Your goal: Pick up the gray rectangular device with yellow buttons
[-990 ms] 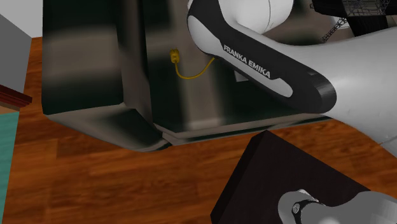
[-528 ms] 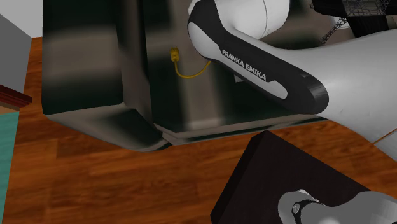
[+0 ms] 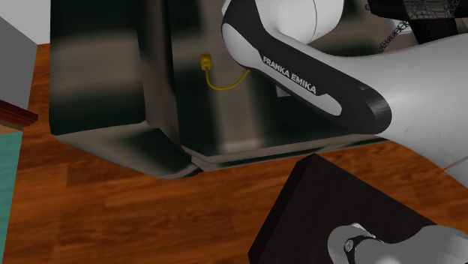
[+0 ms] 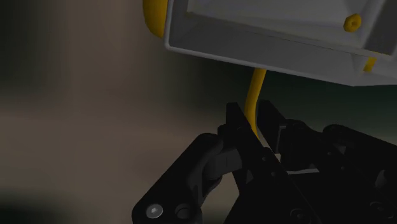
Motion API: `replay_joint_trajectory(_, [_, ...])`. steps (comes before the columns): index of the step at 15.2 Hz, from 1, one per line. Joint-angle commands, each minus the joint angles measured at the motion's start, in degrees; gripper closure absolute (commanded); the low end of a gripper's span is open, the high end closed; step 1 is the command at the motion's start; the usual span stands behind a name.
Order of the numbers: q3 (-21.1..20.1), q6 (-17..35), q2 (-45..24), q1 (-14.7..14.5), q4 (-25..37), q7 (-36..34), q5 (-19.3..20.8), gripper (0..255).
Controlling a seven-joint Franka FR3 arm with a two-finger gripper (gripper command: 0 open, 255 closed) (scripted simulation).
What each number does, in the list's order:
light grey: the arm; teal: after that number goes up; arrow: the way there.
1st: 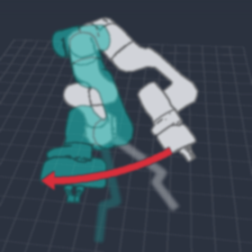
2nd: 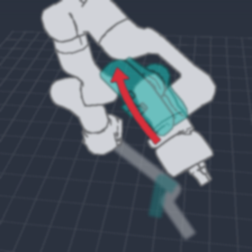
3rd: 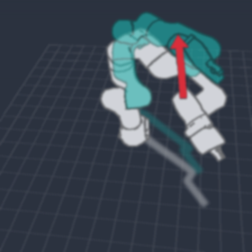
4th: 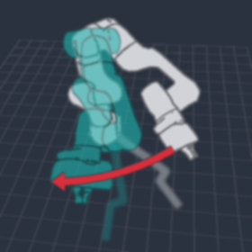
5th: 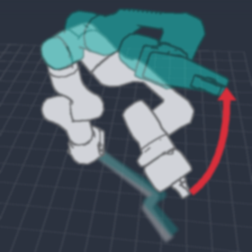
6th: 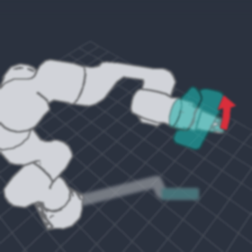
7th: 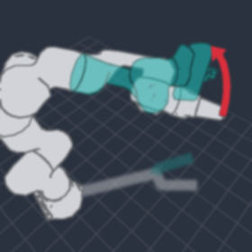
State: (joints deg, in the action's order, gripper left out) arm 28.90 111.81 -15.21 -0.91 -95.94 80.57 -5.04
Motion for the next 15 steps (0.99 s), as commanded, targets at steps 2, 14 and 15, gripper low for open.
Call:
replay_joint_trajectory(2, [0.11, -2.17, 0.35, 0.05, 1.90, -0.06, 0.21, 255])
replay_joint_trajectory(14, [0.39, -10.67, 0.59, 0.49, 10.22, -0.04, 0.42, 255])
replay_joint_trajectory(15, [0.39, -10.68, 0.58, 0.50, 10.23, -0.04, 0.42, 255])
